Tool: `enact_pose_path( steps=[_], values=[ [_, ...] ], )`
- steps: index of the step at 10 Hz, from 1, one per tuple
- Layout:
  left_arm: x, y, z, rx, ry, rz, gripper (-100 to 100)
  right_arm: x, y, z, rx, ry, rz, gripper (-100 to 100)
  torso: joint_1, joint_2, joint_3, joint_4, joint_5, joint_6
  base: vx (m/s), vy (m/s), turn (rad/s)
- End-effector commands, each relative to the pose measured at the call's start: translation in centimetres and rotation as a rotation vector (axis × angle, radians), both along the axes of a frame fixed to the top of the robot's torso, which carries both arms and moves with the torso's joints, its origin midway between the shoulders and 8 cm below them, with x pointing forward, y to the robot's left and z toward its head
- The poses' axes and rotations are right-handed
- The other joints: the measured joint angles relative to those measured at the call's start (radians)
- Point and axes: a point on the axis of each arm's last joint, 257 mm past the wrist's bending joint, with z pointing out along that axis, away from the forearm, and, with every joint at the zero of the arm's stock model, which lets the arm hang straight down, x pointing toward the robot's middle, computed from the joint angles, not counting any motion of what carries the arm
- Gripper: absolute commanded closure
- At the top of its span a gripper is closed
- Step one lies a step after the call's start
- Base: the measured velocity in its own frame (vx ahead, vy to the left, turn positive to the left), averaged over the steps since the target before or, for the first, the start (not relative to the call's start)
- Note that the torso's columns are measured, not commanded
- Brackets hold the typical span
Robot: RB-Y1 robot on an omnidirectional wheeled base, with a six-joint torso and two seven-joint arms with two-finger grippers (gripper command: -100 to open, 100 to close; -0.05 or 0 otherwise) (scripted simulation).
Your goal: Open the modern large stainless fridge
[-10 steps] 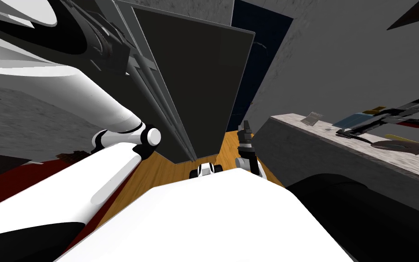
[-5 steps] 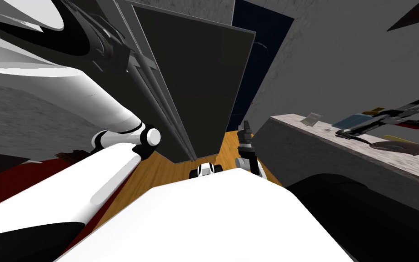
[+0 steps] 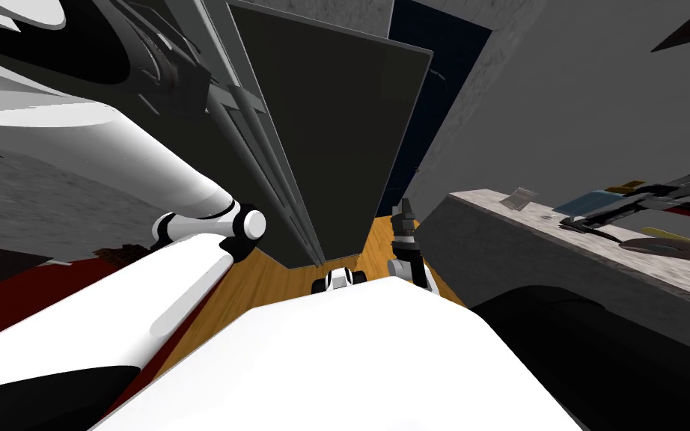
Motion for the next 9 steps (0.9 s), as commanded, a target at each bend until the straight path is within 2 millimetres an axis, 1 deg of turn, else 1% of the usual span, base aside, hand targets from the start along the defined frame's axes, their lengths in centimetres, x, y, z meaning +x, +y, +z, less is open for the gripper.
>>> enact_pose_path(
  steps=[1,2,4,5,9],
  values=[
    [1.0,-1.3,0.1,0.005,0.007,-0.057,100,0.0,0.0,0.0,0.0,0.0,0.0,0,0.001,-0.001,-0.002,0.001,0.0,0.0,-0.148,0.14,-0.094],
    [1.5,-1.9,0.2,0.007,0.009,-0.087,100,0.0,0.0,0.0,0.0,0.0,0.0,0,0.006,0.003,0.001,0.001,0.0,0.002,-0.22,0.269,-0.185],
    [2.5,-3.3,0.3,0.01,0.012,-0.147,100,0.0,0.0,0.0,0.0,0.0,0.0,0,0.011,0.008,0.007,0.002,0.006,-0.004,-0.235,0.216,-0.122],
    [3.0,-4.1,0.3,0.01,0.012,-0.177,100,0.0,0.0,0.0,0.0,0.0,0.0,0,0.009,0.005,0.004,0.003,0.005,-0.005,-0.203,0.168,-0.068],
    [4.7,-7.1,0.6,0.002,0.01,-0.3,100,0.0,0.0,0.0,0.0,0.0,0.0,0,0.003,-0.005,-0.005,0.002,0.0,-0.001,-0.189,0.189,-0.091]
  ],
)
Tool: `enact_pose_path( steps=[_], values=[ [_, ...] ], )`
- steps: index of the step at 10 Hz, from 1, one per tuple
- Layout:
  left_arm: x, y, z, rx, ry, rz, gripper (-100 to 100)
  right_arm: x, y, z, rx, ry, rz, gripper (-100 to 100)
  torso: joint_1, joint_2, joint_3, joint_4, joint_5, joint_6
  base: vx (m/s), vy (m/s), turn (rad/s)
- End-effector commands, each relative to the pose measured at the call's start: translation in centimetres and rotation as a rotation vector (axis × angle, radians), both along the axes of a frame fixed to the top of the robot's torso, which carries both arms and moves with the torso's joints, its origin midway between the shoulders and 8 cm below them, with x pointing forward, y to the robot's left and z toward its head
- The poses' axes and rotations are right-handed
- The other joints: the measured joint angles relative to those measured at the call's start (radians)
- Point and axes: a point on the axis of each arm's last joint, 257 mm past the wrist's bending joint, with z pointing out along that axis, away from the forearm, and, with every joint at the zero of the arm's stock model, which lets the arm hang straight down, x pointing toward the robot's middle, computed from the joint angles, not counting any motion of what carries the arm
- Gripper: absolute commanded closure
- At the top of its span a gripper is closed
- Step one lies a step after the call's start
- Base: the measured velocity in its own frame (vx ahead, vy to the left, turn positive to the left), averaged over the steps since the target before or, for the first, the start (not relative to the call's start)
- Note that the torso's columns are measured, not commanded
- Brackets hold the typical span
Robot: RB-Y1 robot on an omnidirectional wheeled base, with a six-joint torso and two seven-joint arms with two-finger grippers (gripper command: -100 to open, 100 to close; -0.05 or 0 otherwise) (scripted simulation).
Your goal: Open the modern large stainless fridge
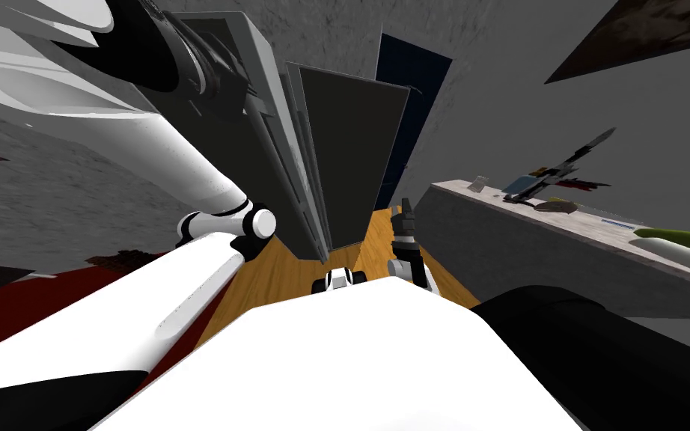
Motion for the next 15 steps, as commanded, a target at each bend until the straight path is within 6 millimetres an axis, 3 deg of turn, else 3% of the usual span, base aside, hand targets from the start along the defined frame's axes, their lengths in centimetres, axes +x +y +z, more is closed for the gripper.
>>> enact_pose_path(
  steps=[1,6,13,14,15],
  values=[
    [0.4,-0.6,0.1,-0.004,-0.001,-0.03,100,0.0,0.0,0.0,0.0,0.0,0.0,0,-0.001,0.001,0.0,0.0,-0.001,0.001,-0.089,0.085,-0.031],
    [1.8,-0.7,-0.1,0.005,0.021,-0.156,100,0.0,0.0,0.0,0.0,0.0,0.0,0,0.009,0.004,0.004,-0.002,0.006,-0.003,-0.117,0.134,-0.084],
    [3.0,-1.1,0.0,-0.007,-0.001,-0.353,100,0.0,0.0,0.0,0.0,0.0,0.0,0,0.002,0.002,0.003,-0.002,0.002,-0.002,-0.126,0.118,-0.067],
    [2.8,-0.8,0.5,-0.009,-0.007,-0.33,100,0.0,0.0,0.0,0.0,0.0,0.0,0,0.001,0.003,0.004,-0.003,0.001,0.0,-0.053,0.058,-0.008],
    [3.0,1.6,0.4,0.002,0.012,-0.332,100,0.0,0.0,0.0,0.0,0.0,0.0,0,-0.003,0.001,0.002,-0.002,0.0,0.0,-0.039,0.024,-0.05]
  ],
)
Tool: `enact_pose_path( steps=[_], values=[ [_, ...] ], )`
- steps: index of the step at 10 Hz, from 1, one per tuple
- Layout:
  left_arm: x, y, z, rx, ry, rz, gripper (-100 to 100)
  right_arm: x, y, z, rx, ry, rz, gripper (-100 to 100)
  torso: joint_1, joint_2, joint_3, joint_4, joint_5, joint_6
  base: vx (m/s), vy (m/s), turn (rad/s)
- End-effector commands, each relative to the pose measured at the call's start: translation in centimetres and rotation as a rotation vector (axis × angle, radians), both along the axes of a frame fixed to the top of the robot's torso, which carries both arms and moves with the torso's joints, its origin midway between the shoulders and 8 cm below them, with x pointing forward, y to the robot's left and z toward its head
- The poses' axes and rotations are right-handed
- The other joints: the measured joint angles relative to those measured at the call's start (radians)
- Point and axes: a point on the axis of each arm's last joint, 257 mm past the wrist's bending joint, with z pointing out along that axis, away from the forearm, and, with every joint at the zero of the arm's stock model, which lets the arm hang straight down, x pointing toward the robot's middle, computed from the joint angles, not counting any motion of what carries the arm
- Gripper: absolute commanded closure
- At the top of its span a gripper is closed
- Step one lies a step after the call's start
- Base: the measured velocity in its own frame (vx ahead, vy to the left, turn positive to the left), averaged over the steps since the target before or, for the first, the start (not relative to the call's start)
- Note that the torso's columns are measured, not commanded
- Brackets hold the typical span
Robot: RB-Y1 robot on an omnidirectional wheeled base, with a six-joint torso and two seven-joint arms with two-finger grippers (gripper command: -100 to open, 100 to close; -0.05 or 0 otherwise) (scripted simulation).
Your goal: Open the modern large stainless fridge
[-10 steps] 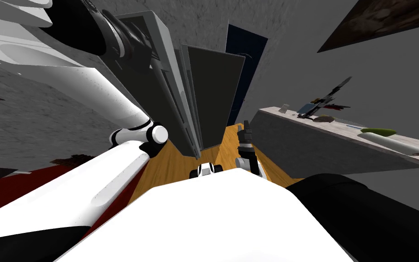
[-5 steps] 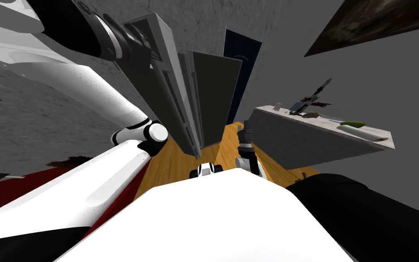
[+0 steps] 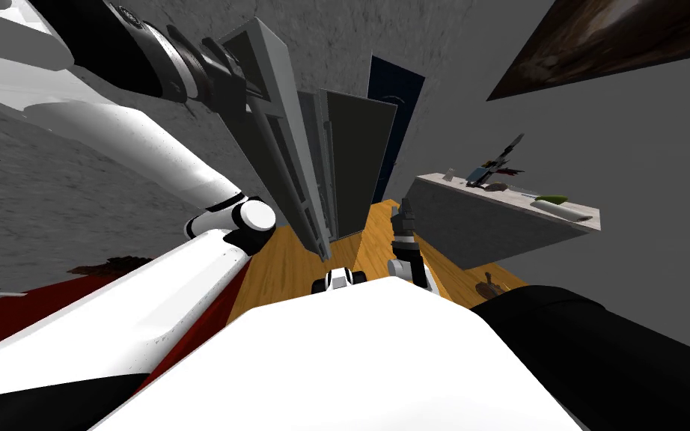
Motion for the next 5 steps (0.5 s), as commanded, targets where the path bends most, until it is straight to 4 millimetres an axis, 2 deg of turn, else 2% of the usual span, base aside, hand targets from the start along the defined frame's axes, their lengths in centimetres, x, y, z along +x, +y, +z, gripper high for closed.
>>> enact_pose_path(
  steps=[1,2,4,5],
  values=[
    [0.5,2.4,-0.4,0.012,0.032,-0.005,100,0.0,0.0,0.0,0.0,0.0,0.0,0,0.001,-0.001,-0.002,0.0,0.0,0.0,-0.035,0.011,-0.025],
    [0.3,4.5,-0.1,0.019,0.037,-0.008,100,0.0,0.0,0.0,0.0,0.0,0.0,0,0.003,-0.003,-0.003,-0.001,0.001,0.0,-0.034,-0.002,-0.075],
    [0.8,4.6,-0.8,0.019,0.058,-0.017,100,0.0,0.0,0.0,0.0,0.0,0.0,0,0.007,-0.005,-0.004,-0.004,0.003,0.0,-0.021,-0.003,-0.006],
    [0.4,6.8,-0.4,0.026,0.055,-0.027,100,0.0,0.0,0.0,0.0,0.0,0.0,0,0.008,-0.005,-0.004,-0.004,0.004,0.0,-0.026,0.003,-0.065]
  ],
)
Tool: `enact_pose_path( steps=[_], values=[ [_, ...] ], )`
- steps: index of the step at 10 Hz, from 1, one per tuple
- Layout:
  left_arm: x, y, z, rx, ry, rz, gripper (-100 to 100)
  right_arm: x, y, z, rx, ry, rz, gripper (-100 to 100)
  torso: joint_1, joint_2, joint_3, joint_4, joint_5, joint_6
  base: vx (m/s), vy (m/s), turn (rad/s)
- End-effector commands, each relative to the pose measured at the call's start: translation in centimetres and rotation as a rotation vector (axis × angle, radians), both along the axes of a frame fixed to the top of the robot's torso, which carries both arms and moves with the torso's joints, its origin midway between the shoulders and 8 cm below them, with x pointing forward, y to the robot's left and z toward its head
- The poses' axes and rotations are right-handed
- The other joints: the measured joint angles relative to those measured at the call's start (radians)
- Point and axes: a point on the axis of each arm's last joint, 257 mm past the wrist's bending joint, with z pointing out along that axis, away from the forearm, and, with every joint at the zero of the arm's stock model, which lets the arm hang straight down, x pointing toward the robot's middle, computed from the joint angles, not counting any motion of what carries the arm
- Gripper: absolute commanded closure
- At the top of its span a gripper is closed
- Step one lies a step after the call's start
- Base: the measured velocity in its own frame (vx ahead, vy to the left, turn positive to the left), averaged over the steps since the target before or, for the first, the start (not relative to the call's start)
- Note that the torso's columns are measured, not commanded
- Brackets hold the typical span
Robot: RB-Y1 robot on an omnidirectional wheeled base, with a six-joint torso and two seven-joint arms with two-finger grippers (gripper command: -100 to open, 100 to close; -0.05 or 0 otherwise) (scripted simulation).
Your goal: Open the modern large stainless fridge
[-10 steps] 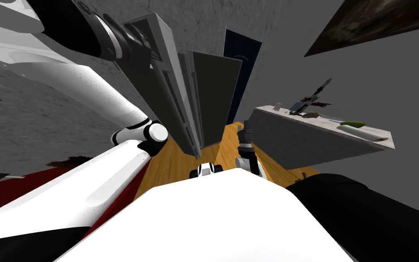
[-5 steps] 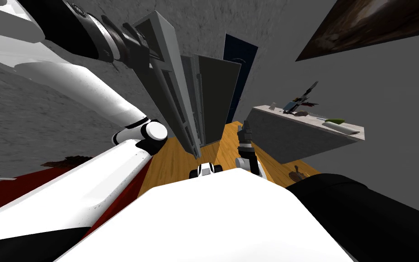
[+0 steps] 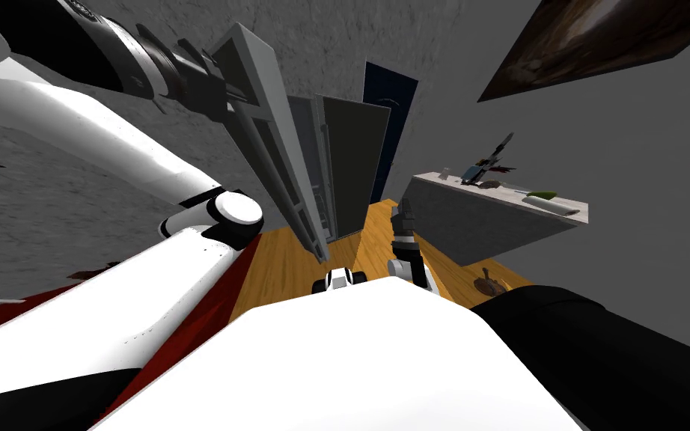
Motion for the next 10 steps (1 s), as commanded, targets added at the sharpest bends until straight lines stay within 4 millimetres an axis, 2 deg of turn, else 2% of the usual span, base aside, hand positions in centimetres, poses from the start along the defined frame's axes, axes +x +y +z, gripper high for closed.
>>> enact_pose_path(
  steps=[1,2,3,4,5,6,8,9,10],
  values=[
    [0.3,2.0,-0.7,0.005,0.037,-0.025,100,0.0,0.0,0.0,0.0,0.0,0.0,0,0.002,0.002,0.001,0.001,0.001,-0.001,-0.024,0.004,-0.033],
    [-0.2,3.8,-0.4,0.009,0.04,-0.041,100,0.0,0.0,0.0,0.0,0.0,0.0,0,0.003,0.001,0.001,0.0,0.002,-0.001,-0.036,0.006,-0.066],
    [0.1,3.9,-0.9,0.006,0.052,-0.051,100,0.0,0.0,0.0,0.0,0.0,0.0,0,0.005,0.002,0.002,0.0,0.004,-0.002,-0.029,0.006,-0.031],
    [-0.7,5.6,-0.4,0.009,0.045,-0.068,100,0.0,0.0,0.0,0.0,0.0,0.0,0,0.006,0.002,0.002,-0.002,0.004,-0.002,-0.041,0.006,-0.068],
    [-0.3,5.7,-1.0,0.003,0.059,-0.084,100,0.0,0.0,0.0,0.0,0.0,0.0,0,0.007,0.003,0.003,-0.001,0.005,-0.003,-0.03,0.008,-0.02],
    [-1.3,7.3,-0.2,0.006,0.04,-0.1,100,0.0,0.0,0.0,0.0,0.0,0.0,0,0.007,0.002,0.003,-0.003,0.006,-0.003,-0.032,0.002,-0.058],
    [-0.8,7.3,-1.1,-0.001,0.058,-0.122,100,0.0,0.0,0.0,0.0,0.0,0.0,0,0.005,0.003,0.004,-0.003,0.005,-0.002,-0.022,0.01,0.002],
    [-1.9,8.9,-0.4,0.0,0.032,-0.149,100,0.0,0.0,0.0,0.0,0.0,0.0,0,0.002,0.001,0.003,-0.004,0.004,0.0,-0.034,0.005,-0.068],
    [-1.5,8.7,-0.9,-0.006,0.048,-0.165,100,0.0,0.0,0.0,0.0,0.0,0.0,0,0.001,0.002,0.003,-0.002,0.003,-0.001,-0.028,0.011,-0.025]
  ],
)
